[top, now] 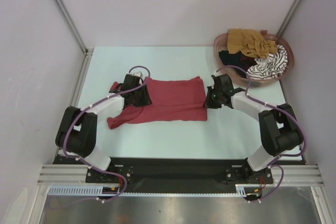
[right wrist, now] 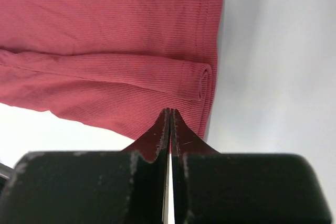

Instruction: Fold and stack the tank tops

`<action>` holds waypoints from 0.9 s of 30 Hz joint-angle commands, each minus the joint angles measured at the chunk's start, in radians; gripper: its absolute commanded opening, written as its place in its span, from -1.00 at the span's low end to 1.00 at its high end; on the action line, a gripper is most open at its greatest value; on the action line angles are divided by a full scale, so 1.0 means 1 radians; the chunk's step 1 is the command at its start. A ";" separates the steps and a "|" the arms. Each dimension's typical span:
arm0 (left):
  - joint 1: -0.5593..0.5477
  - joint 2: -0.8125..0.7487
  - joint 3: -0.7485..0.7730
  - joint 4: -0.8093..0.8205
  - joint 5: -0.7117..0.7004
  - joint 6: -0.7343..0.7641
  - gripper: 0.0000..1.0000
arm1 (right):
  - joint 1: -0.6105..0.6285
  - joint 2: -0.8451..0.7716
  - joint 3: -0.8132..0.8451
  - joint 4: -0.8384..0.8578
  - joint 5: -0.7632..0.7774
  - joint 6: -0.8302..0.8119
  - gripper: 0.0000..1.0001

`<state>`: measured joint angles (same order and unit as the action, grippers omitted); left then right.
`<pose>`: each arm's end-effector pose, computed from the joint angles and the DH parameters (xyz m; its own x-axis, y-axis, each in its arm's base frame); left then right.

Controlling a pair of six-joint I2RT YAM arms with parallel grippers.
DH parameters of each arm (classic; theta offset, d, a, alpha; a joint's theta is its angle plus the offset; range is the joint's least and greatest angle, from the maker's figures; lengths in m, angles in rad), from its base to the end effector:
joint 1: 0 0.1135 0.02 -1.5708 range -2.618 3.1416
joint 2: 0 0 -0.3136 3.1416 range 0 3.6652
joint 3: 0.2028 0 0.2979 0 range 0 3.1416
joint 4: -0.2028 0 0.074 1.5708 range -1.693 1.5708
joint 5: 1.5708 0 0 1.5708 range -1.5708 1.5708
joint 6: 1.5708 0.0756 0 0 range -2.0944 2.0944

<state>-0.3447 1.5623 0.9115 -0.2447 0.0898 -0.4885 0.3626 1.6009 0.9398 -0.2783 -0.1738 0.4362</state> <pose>0.3546 -0.1345 0.1815 -0.8314 -0.1981 -0.5192 -0.0010 0.9348 -0.3552 0.3546 0.1485 0.1753 -0.8720 0.1143 -0.4760 -0.0843 0.9228 0.3759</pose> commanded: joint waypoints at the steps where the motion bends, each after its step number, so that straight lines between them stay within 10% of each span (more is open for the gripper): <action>1: 0.006 0.045 0.013 0.039 0.036 0.002 -0.15 | 0.006 0.020 0.008 0.047 0.002 0.015 -1.00; 16: 0.026 0.111 0.076 0.027 -0.082 0.004 -0.19 | -0.016 0.149 0.159 0.067 0.066 0.021 -0.94; 27: 0.050 0.053 0.096 0.005 -0.134 0.037 -0.18 | -0.062 0.146 0.169 0.149 0.071 -0.013 -0.47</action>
<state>-0.3092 1.6760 0.9531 -0.2481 -0.0097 -0.4850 0.3206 1.7744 1.0702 -0.1947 -0.1028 0.4503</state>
